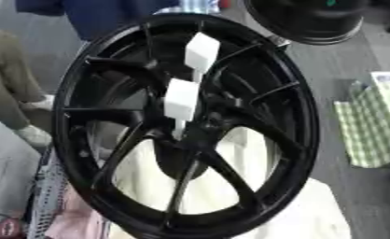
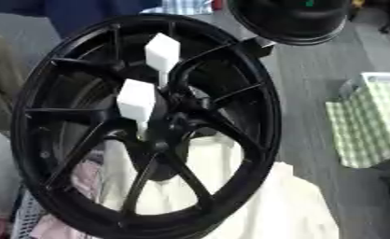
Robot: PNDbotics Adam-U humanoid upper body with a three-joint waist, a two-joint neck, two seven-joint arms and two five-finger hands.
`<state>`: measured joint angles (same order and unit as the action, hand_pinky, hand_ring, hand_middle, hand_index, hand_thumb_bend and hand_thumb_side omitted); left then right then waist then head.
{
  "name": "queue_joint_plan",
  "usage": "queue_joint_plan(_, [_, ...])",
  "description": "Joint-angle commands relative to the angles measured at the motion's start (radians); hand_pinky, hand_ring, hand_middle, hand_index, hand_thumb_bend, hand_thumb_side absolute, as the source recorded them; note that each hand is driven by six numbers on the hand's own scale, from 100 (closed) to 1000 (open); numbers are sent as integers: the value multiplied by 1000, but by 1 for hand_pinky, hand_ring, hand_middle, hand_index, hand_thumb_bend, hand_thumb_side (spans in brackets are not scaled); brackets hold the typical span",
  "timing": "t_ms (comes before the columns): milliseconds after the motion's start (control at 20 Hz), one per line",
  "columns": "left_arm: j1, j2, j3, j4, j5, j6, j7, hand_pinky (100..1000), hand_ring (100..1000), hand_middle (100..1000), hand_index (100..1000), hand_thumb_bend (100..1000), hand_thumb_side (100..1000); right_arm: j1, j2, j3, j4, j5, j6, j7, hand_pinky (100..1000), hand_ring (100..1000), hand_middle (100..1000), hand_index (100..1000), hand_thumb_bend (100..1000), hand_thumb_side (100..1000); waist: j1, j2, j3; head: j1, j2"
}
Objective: Pull the pin out of the wheel hub.
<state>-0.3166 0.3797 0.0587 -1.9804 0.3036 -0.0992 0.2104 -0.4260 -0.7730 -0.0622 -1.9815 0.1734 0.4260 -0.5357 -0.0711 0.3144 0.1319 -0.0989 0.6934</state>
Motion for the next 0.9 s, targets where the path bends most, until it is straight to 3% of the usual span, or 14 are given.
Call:
queue_joint_plan(50, [-3,27,2,-20,-8,-2,-1,650,603,589,809,100,718,-50,-130,3,-18,-11,59,92,699,645,642,757,100,310,0,-19,2,0,-1])
queue_joint_plan(150, [-1,30,3,-20,-10,-3,0,650,602,589,809,100,719,-83,-187,12,-18,-14,92,165,720,683,666,769,100,219,-4,-18,4,-1,-2])
queue_joint_plan(250, [1,34,3,-20,-11,-3,0,650,602,589,809,100,719,-112,-232,18,-18,-17,122,236,722,686,668,770,100,213,-6,-17,4,0,-4])
queue_joint_plan(350, [1,38,1,-20,-12,-2,-1,650,602,589,809,100,718,-152,-290,40,-18,-26,155,319,745,723,702,785,100,116,-13,-19,9,-2,-2])
queue_joint_plan(450, [1,42,-1,-20,-13,-1,-3,650,602,589,809,100,719,-197,-327,54,-18,-30,189,393,752,733,712,790,100,154,-19,-20,12,-4,2])
queue_joint_plan(500, [2,44,-1,-20,-14,0,-4,650,602,589,809,100,719,-222,-341,62,-18,-29,205,425,752,733,712,790,100,100,-22,-20,14,-6,4])
queue_joint_plan(600, [3,49,-2,-20,-15,0,-5,650,602,589,809,100,719,-282,-359,82,-18,-27,231,489,760,741,721,795,100,100,-30,-21,21,-16,3])
queue_joint_plan(900, [6,64,-4,-20,-19,2,-6,651,602,589,809,100,721,-453,-364,169,-12,15,278,697,794,778,754,810,100,100,-57,-21,41,-39,-9])
